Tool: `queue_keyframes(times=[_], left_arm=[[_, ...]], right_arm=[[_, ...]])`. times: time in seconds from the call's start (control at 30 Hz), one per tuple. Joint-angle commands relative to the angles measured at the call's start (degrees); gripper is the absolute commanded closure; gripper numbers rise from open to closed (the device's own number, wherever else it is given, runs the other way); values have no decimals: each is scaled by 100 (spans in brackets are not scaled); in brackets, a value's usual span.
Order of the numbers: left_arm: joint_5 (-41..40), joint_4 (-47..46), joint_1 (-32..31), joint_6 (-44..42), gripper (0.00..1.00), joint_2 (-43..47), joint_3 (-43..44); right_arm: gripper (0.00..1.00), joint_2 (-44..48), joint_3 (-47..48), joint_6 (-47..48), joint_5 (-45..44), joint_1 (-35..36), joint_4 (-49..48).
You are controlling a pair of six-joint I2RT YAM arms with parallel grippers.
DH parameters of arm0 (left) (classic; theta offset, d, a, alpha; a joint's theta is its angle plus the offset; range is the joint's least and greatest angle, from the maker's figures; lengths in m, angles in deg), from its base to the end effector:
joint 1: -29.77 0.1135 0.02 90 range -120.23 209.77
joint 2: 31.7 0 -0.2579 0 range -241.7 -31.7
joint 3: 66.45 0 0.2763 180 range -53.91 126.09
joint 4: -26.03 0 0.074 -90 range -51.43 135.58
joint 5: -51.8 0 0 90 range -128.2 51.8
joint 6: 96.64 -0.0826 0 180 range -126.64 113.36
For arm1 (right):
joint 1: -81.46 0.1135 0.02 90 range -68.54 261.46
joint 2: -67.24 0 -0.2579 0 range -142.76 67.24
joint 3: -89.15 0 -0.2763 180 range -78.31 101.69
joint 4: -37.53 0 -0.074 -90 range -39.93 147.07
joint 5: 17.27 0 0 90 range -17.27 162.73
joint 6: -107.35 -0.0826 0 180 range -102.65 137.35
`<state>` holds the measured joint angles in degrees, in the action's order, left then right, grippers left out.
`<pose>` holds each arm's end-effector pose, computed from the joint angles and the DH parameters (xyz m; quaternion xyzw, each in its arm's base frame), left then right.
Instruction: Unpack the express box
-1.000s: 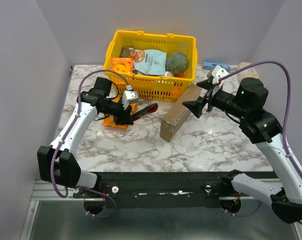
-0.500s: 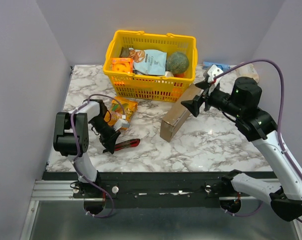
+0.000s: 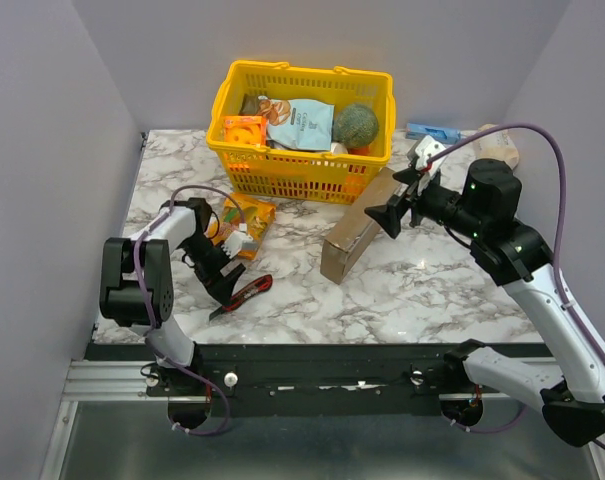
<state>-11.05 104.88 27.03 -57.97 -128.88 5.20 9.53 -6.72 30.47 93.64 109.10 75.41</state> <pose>0.2628 -0.0503 0.1074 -0.4122 -0.8724 0.2623 0.0151 0.2324 0.1550 0.4244 -0.3728 0.6737 0.2180 0.5997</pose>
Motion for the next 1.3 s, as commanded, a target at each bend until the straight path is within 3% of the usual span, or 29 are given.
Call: queue_keyframes(times=[0.0,0.1,0.13,0.17,0.23,0.33,0.5,0.63,0.83,1.0,1.27], left_arm=[[333,-162,-146,325,2,1059,398],[659,-633,-428,1060,2,1938,925],[503,-871,-864,1403,2,2097,1057],[-334,-1161,-1164,1798,1,2281,1337],[-685,-1436,-1936,2302,2,2283,1759],[-712,-1664,-2414,3013,1,1942,2603],[-1879,-1760,-3486,4288,2,641,4125],[-2119,-2008,-3935,4342,1,140,4590],[-2635,-2095,-4593,4483,2,-766,5505],[-3356,-2060,-4709,4728,2,-1258,5760],[-3278,-1972,-4753,4860,1,-1601,5787]], right_arm=[[0,120,-49,85,-95,-57,-56],[0,190,-232,41,-831,-118,-64],[0,182,-320,-72,-1365,-136,-91],[0,181,-391,-117,-1596,-214,-91],[0,120,-584,-222,-2393,-276,-82],[0,-3,-821,-520,-2802,-504,-12],[2,6,-1279,-785,-2460,-628,-143],[12,85,-1692,-619,-2257,-672,-328],[16,357,-2430,-705,-1847,-751,-539],[20,602,-2782,-847,-1414,-874,-487],[20,867,-3028,-908,-1221,-918,-355]])
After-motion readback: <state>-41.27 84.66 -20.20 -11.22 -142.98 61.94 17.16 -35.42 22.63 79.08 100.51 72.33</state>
